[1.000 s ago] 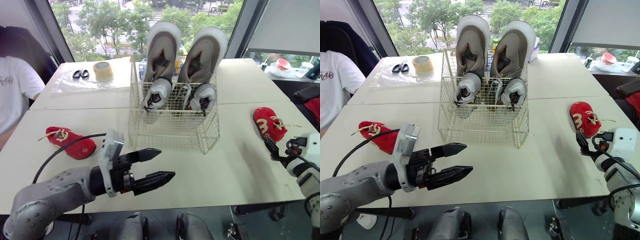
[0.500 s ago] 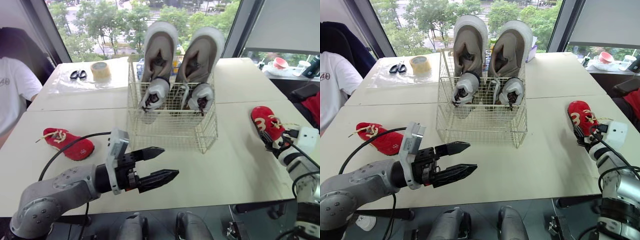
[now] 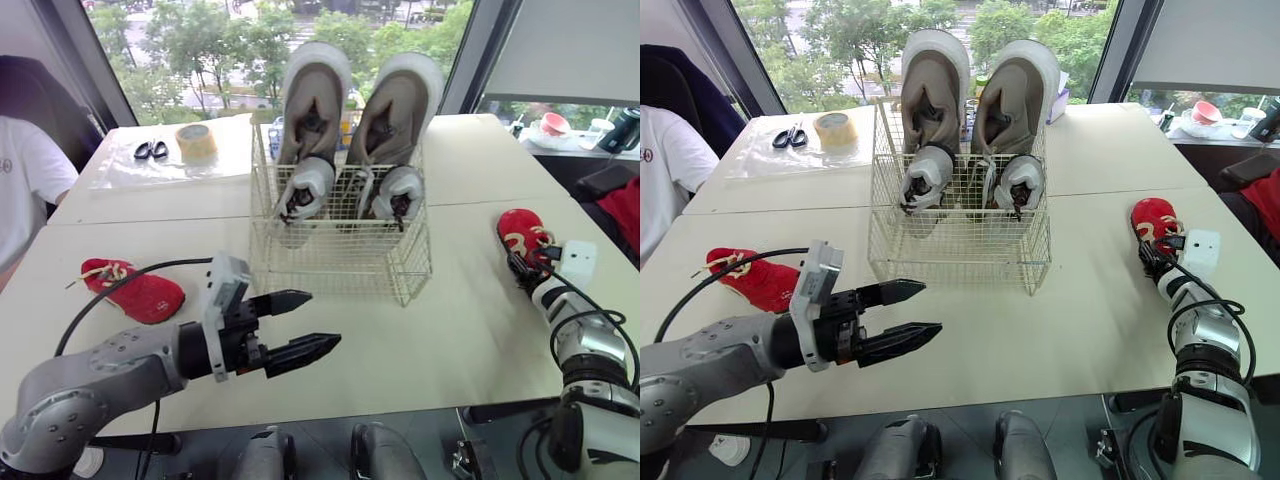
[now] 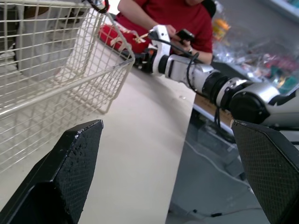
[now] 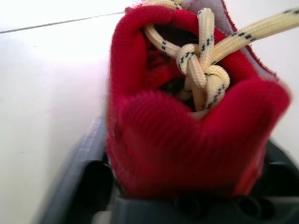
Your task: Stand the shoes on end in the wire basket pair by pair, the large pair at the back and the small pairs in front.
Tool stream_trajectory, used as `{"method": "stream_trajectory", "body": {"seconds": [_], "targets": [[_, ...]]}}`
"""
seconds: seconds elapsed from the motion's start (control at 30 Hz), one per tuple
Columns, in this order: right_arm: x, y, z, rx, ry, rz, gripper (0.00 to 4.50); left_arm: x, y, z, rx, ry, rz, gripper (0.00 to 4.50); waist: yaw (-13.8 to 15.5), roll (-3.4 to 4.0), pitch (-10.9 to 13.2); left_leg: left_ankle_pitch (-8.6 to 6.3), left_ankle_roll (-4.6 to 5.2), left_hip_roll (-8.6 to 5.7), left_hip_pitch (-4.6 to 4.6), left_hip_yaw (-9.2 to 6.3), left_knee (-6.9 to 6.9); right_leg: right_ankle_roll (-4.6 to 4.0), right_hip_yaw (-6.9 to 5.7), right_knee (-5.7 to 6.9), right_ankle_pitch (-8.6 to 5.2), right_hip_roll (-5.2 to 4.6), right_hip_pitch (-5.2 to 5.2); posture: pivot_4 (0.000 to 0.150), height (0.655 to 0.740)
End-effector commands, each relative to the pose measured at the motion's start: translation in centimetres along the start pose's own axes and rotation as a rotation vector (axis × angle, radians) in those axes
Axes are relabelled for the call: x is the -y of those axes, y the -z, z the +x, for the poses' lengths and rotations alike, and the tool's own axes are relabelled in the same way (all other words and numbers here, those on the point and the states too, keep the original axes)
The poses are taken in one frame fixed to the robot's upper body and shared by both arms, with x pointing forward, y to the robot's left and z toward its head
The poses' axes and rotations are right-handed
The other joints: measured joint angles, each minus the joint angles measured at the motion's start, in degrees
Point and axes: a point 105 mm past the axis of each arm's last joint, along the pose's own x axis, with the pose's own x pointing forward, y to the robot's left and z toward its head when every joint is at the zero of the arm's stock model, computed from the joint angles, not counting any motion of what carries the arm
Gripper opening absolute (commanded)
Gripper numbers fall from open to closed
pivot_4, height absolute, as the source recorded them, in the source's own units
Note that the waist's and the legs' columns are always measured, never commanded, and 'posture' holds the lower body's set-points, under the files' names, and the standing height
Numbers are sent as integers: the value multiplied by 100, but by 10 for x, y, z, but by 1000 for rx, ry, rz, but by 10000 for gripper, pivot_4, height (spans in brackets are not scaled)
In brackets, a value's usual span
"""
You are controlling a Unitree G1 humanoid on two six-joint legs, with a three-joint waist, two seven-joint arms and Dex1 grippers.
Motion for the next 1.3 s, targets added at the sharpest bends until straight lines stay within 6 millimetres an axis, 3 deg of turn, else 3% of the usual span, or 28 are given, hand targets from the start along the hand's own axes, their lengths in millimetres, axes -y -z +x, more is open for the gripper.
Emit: {"method": "stream_trajectory", "body": {"seconds": [0.03, 0.13, 0.2, 0.27, 0.37, 0.43, 0.5, 0.57, 0.6, 0.7, 0.87, 1.0, 1.3], "targets": [[-3, -6, 2, 41, -1, 6, 21547, -12, -21, -12, 46, -97, 56, 45000, -42, -1, 0, 0, 0, 1, 0, 0, 0, 0, 0, 0, 0, 0, 0, 1500, 7400], [-9, -14, 3, 85, -9, 10, 21547, -40, -37, -26, 38, -304, 176, 45000, -71, -1, 1, 0, 0, 2, 1, -3, 0, 1, -1, 2, 0, 2, 1, 1500, 7400], [-12, -40, 4, 182, -5, 10, 21547, -49, -51, -35, 34, -336, 194, 45000, -77, 1, 3, 0, -1, 2, 0, -3, 0, 2, -1, 2, 0, 2, 0, 1500, 7400], [-17, -87, 1, 330, -9, -19, 21547, -45, -73, -43, 115, -252, 144, 45000, -81, 23, 19, 1, -2, 2, -2, -1, -1, 3, -1, 3, 0, 1, -5, 1500, 7400], [-32, -183, -16, 591, -60, -76, 21547, -37, -120, -60, 351, -89, 17, 45000, -105, 68, 57, 2, -3, 2, -8, 13, 0, 10, 5, 7, -1, -3, -19, 1500, 7400], [-48, -247, -38, 753, -150, -105, 21547, -42, -150, -74, 494, -57, -21, 45000, -94, 109, 96, 3, -5, 0, -11, 18, -1, 18, 10, 13, 1, -4, -26, 1500, 7400], [-82, -301, -68, 886, -319, -186, 21547, -48, -176, -82, 581, -54, -20, 45000, -75, 107, 101, 5, -9, -1, -12, 16, -10, 34, 10, 16, 12, -2, -33, 1500, 7400], [-133, -331, -103, 959, -573, -311, 21547, -49, -198, -82, 629, -5, -27, 45000, -57, 89, 103, 16, -28, -9, -7, 4, -37, 38, -2, 18, 7, 6, -33, 1500, 7400], [-156, -335, -117, 972, -683, -376, 21547, -48, -206, -80, 636, 23, -24, 45000, -58, 68, 96, 22, -37, -9, -1, 1, -59, 38, -5, 13, 6, 9, -33, 1500, 7400], [-197, -334, -145, 980, -901, -448, 21547, -47, -218, -70, 628, 73, -10, 45000, -76, -16, 61, 41, -72, -1, 10, -7, -90, 35, -16, 10, 3, 18, -31, 1500, 7400], [-252, -306, -177, 936, -1195, -571, 21547, -35, -228, -52, 609, 174, 25, 45000, -48, -45, 76, 43, -73, -9, -2, 6, -69, 36, -9, 5, 5, -13, -25, 1500, 7400], [-269, -290, -185, 931, -1258, -641, 21547, -31, -233, -51, 611, 199, 44, 45000, 0, -52, 80, 43, -74, -10, -9, -5, -69, 38, -16, 6, 5, -13, -26, 1500, 7400], [-285, -269, -186, 920, -1302, -683, 21547, -24, -233, -37, 582, 246, 65, 45000, 62, -54, 80, 49, -84, -10, -3, -5, -70, 38, -18, 7, 4, -12, -26, 1500, 7400]]}}
